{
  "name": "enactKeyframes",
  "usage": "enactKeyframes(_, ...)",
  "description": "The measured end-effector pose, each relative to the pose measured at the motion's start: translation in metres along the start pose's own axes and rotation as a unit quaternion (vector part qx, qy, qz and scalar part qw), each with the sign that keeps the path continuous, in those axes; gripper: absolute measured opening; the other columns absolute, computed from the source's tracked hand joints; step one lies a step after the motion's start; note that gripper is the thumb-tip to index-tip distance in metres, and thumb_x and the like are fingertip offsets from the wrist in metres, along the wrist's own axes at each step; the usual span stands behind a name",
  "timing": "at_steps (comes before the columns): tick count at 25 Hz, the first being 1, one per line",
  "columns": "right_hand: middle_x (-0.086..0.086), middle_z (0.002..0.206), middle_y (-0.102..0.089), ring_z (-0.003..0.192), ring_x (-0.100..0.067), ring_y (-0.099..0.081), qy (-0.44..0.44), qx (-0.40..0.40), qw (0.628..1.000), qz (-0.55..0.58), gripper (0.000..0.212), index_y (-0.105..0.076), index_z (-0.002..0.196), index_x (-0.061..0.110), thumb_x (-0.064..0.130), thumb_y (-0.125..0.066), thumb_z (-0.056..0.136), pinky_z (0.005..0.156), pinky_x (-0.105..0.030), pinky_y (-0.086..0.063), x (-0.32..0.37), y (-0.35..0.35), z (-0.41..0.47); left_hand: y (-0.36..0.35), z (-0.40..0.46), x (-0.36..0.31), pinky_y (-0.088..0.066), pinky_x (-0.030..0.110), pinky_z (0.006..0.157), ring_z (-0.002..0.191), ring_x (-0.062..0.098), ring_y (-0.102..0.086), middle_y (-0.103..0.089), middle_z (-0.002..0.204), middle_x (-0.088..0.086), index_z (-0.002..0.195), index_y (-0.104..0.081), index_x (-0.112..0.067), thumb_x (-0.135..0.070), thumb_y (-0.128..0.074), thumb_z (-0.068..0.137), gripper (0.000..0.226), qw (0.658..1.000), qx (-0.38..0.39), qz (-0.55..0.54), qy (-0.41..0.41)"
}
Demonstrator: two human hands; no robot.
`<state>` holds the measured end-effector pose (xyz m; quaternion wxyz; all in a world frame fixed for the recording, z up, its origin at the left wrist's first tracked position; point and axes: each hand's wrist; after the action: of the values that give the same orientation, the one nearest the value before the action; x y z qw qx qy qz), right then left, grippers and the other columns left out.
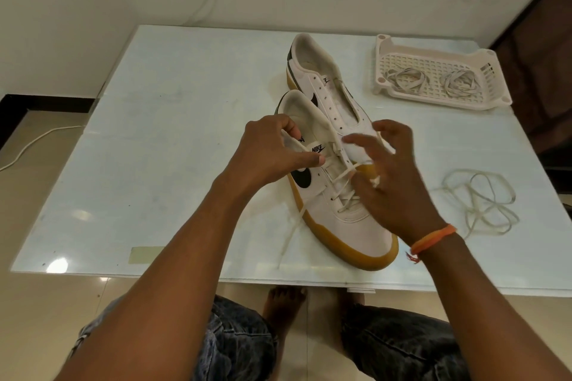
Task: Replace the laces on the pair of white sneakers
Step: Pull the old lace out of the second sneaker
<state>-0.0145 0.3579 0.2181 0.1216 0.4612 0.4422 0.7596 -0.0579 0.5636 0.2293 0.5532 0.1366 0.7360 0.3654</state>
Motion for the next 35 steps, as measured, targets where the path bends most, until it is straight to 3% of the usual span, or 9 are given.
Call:
enactKeyframes(2,-0.010,0.143,-0.035,0.119,-0.029,-0.050,0.049,0.033,0.995,-0.077,0.027,-0.067,0.112,0.021,0.014,-0.067,0.086,0.081,-0.029,-0.050,0.009,-0.012,-0.003,-0.001,0.000,-0.001,-0.039,0.010,0.063,0.089,0.008,-0.056,-0.058,0.097,-0.011,0.092,-0.057,-0.027,-0.056,-0.084,0.062,0.049,1.000,-0.001,0.014,-0.005)
enactKeyframes(5,-0.009,0.139,-0.043,0.109,-0.029,-0.057,0.022,0.059,0.991,-0.120,0.011,-0.070,0.100,0.017,0.016,-0.067,0.089,0.069,-0.026,-0.047,0.008,-0.014,-0.003,-0.001,0.000,-0.001,-0.038,0.010,0.062,0.090,0.009,-0.055,-0.058,0.098,-0.010,0.094,-0.056,-0.027,-0.056,-0.083,0.063,0.050,1.000,0.002,0.020,-0.005)
enactKeyframes(13,-0.005,0.139,-0.039,0.104,-0.025,-0.057,0.014,0.097,0.981,-0.169,0.010,-0.064,0.099,0.019,0.021,-0.066,0.090,0.080,-0.033,-0.053,0.009,-0.011,-0.001,0.002,-0.002,-0.002,-0.040,0.012,0.062,0.090,0.010,-0.057,-0.060,0.099,-0.009,0.095,-0.059,-0.025,-0.053,-0.085,0.063,0.050,1.000,0.006,0.008,-0.002)
enactKeyframes(19,-0.004,0.111,-0.040,0.088,0.018,-0.048,-0.071,-0.050,0.996,0.019,0.009,-0.059,0.090,0.014,0.008,-0.056,0.095,0.080,-0.013,-0.046,-0.015,0.017,0.004,0.006,-0.002,-0.001,-0.041,0.013,0.063,0.091,0.008,-0.057,-0.060,0.099,-0.010,0.098,-0.061,-0.025,-0.053,-0.085,0.061,0.052,1.000,0.019,-0.008,0.005)
enactKeyframes(22,-0.011,0.120,-0.045,0.101,0.022,-0.041,-0.081,-0.095,0.991,0.041,0.016,-0.064,0.097,0.020,0.007,-0.065,0.087,0.085,-0.006,-0.041,-0.017,0.019,0.004,0.005,-0.002,-0.002,-0.043,0.017,0.069,0.095,0.009,-0.057,-0.059,0.102,-0.009,0.100,-0.060,-0.024,-0.052,-0.085,0.064,0.052,1.000,0.021,-0.006,0.006)
enactKeyframes(25,-0.010,0.142,-0.034,0.133,-0.018,-0.037,-0.003,-0.006,0.999,-0.032,0.024,-0.068,0.108,0.024,0.015,-0.069,0.085,0.102,-0.034,-0.037,-0.001,-0.002,0.000,0.004,-0.002,-0.002,-0.039,0.013,0.065,0.095,0.009,-0.055,-0.057,0.102,-0.011,0.099,-0.059,-0.026,-0.052,-0.085,0.064,0.051,1.000,0.018,-0.001,0.007)
enactKeyframes(28,-0.012,0.145,-0.039,0.135,-0.037,-0.036,0.001,0.079,0.989,-0.122,0.012,-0.072,0.098,0.021,0.022,-0.066,0.088,0.105,-0.061,-0.035,0.007,-0.016,0.001,0.003,-0.002,-0.002,-0.037,0.010,0.062,0.093,0.009,-0.055,-0.057,0.101,-0.011,0.098,-0.058,-0.027,-0.053,-0.085,0.063,0.050,1.000,0.016,0.004,0.007)
enactKeyframes(32,-0.006,0.128,-0.043,0.098,-0.022,-0.057,-0.002,0.049,0.994,-0.097,0.008,-0.065,0.091,0.018,0.015,-0.059,0.094,0.084,-0.038,-0.052,0.004,-0.014,0.001,0.004,-0.001,-0.001,-0.040,0.012,0.062,0.092,0.009,-0.056,-0.060,0.104,-0.010,0.096,-0.060,-0.028,-0.053,-0.086,0.060,0.051,1.000,0.017,0.000,0.013)
enactKeyframes(35,-0.004,0.113,-0.049,0.088,-0.006,-0.050,-0.084,-0.037,0.996,0.013,0.013,-0.061,0.086,0.018,0.009,-0.055,0.095,0.077,-0.004,-0.037,-0.007,0.004,0.008,0.006,0.000,0.001,-0.040,0.012,0.061,0.092,0.009,-0.058,-0.060,0.106,-0.010,0.097,-0.061,-0.028,-0.053,-0.087,0.059,0.053,0.999,0.024,-0.010,0.022)
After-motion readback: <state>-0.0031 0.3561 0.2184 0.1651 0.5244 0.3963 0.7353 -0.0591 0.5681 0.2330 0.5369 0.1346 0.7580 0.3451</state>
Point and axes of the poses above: each hand's wrist, its own z-axis towards the middle knuckle, its own y-axis out of the back of the hand, x = y × z
